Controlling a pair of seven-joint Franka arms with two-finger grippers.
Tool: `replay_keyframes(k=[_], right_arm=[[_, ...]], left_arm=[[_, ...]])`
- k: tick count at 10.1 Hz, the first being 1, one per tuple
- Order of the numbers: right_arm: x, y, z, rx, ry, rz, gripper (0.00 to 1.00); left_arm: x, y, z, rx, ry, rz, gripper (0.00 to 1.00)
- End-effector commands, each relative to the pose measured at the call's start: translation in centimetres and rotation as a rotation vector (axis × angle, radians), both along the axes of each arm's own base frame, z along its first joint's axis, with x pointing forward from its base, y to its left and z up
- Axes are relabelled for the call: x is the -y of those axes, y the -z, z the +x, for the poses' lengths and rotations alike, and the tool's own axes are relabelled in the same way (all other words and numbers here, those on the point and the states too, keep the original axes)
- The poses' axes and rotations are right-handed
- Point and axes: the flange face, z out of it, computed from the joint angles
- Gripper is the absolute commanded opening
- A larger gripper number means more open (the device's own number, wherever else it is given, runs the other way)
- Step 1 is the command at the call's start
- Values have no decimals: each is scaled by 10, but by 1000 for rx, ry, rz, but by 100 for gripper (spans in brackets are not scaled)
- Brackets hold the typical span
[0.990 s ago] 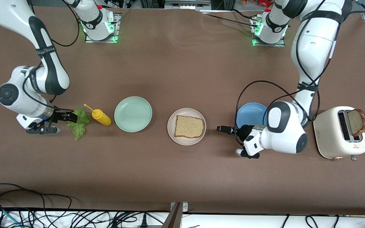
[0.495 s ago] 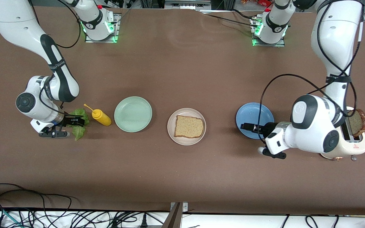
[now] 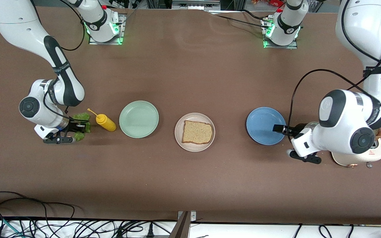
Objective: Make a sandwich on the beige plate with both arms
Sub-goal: 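Grasp the lettuce leaf with the right gripper while the left gripper returns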
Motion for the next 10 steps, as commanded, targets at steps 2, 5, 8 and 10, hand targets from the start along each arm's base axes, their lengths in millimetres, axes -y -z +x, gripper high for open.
replay_keyframes(k=[2, 5, 8, 10], right_arm=[[25, -22, 7, -4, -94, -47, 0], [31, -79, 22, -69, -134, -48, 0], [26, -167, 33, -128, -125, -43, 0], [12, -223, 35, -169, -114, -28, 0]], left_arm=[[-39, -34, -6, 26, -48, 72, 100], [-81, -61, -7, 64, -106, 110, 100], [-105, -80, -10, 91, -134, 148, 100], [-116, -91, -11, 109, -127, 212, 100]])
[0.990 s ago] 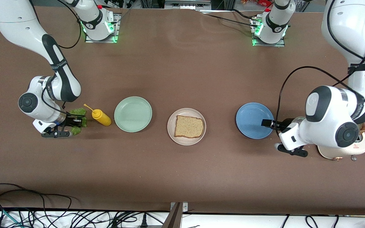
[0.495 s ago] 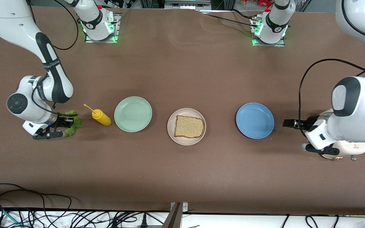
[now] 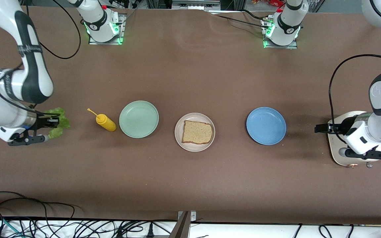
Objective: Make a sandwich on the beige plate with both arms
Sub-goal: 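Grasp the lettuce leaf with the right gripper while the left gripper returns, then carry the lettuce leaf onto the bread with the right gripper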
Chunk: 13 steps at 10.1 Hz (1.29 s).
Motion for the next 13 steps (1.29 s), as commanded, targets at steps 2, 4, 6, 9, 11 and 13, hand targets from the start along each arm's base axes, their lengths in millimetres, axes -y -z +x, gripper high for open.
replay_keyframes(k=[2, 4, 6, 9, 11, 13], right_arm=[[-51, -66, 4, -56, 41, 17, 0], [-121, -63, 0, -54, 188, 15, 0], [-200, -50, -6, -32, 273, -7, 0], [-309, -25, -18, 58, 479, 12, 0], [-378, 2, -34, 82, 670, 57, 0], [-436, 27, -48, 131, 909, 106, 0]], left_arm=[[-14, -15, -7, 2, 8, 92, 100], [-29, -35, -11, 29, -11, 103, 100], [-40, -48, -15, 46, -26, 116, 100], [-61, -50, -18, 48, -55, 123, 100], [-66, -49, -18, 47, -61, 125, 100], [-68, -49, -18, 48, -64, 125, 100]])
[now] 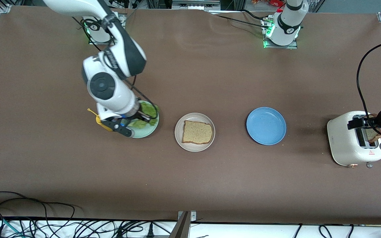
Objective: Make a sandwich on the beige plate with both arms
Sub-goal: 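Carry the lettuce leaf onto the bread with the right gripper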
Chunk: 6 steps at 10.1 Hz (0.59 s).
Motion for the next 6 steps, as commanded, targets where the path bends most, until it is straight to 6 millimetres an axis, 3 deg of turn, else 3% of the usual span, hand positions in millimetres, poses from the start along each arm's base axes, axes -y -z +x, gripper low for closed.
replay_keyframes(k=[1, 4, 6], right_arm=[[-57, 21, -11, 51, 235, 66, 0], [-114, 62, -33, 110, 394, 166, 0], [-121, 88, -32, 124, 445, 198, 0]], left_arm=[[-3, -4, -4, -7, 14, 29, 100], [-9, -4, -4, -6, 6, 29, 100], [-13, 0, -4, -8, 0, 27, 100]])
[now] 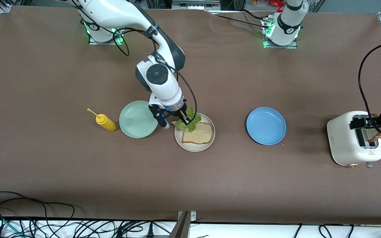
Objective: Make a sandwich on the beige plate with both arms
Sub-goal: 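Carry the lettuce leaf onto the bread with the right gripper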
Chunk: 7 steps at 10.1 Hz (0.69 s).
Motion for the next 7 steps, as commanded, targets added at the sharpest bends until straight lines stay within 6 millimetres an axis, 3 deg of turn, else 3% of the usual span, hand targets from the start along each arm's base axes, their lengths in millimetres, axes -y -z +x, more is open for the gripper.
replay_keyframes(k=[1, 2, 3, 4, 7], right_arm=[[-5, 16, 12, 46, 70, 61, 0], [-11, 16, 10, 66, 98, 94, 0], [-12, 20, 10, 69, 110, 99, 15], [-14, 28, 7, 67, 96, 86, 99], [-19, 27, 3, 106, 42, 43, 100]], left_arm=[[-4, -2, -3, -6, 13, 27, 100], [-4, -1, -2, -8, 13, 27, 100], [-4, 0, -2, -9, 10, 27, 100], [-4, 0, -2, -9, 8, 25, 100], [-2, 0, -2, -8, 6, 25, 100]])
